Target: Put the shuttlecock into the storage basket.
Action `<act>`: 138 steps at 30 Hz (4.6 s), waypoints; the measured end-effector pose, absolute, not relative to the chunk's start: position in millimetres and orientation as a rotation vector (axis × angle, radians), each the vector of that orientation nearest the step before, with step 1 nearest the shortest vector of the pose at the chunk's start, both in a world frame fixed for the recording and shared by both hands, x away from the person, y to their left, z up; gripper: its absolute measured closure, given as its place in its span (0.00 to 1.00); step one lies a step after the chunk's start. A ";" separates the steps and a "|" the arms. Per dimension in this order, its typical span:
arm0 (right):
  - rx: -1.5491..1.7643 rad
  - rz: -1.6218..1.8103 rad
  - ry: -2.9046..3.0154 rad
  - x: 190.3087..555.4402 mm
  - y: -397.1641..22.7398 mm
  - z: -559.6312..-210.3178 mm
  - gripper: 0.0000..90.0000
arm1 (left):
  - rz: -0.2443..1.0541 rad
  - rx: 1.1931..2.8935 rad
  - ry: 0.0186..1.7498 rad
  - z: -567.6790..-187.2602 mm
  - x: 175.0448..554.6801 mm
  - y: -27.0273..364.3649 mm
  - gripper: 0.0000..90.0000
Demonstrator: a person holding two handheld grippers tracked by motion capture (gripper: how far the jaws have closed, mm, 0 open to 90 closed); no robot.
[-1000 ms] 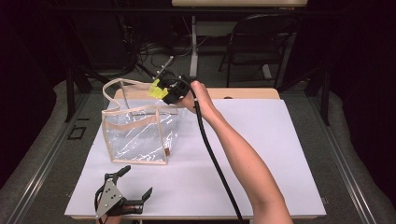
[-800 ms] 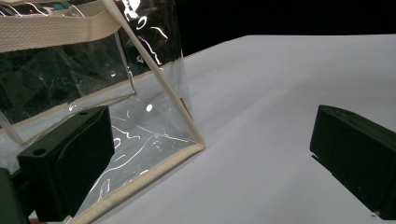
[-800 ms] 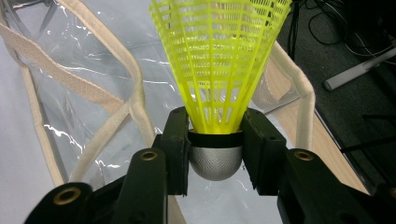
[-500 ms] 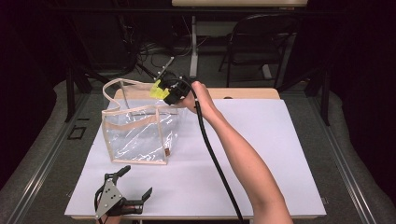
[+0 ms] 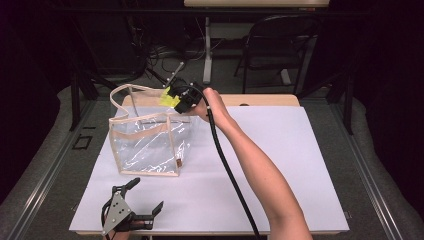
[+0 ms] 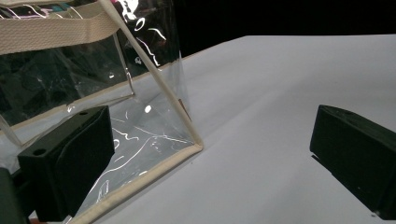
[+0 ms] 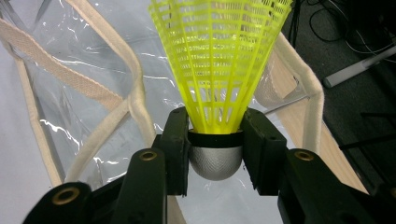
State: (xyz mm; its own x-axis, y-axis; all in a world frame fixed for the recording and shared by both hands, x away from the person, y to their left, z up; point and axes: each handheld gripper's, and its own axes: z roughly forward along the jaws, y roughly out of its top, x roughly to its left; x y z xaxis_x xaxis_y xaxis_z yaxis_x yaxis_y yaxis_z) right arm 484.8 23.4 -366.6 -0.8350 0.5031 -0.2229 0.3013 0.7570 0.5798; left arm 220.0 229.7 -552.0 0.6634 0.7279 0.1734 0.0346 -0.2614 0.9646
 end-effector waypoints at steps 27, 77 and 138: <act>0.702 0.967 2.513 476.1 -10.5 -351.3 0.14 | 0.745 1.719 0.626 -552.4 221.6 227.7 0.00; 0.670 1.075 2.431 384.9 -112.1 -386.4 0.00 | 0.742 1.731 0.625 -553.7 221.0 227.4 0.00; 0.833 1.207 2.224 274.1 -218.2 -491.2 0.00 | 0.743 1.737 0.622 -554.9 220.9 225.1 0.00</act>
State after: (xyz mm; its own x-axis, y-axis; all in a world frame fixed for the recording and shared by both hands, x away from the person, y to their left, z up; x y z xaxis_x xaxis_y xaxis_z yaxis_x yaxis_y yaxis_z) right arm 274.1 -218.2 -491.2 -0.7033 0.7013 -0.1163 0.2849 0.4279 0.8578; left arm 220.9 225.1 -554.9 0.6661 0.7254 0.1733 0.0426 -0.2689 0.9622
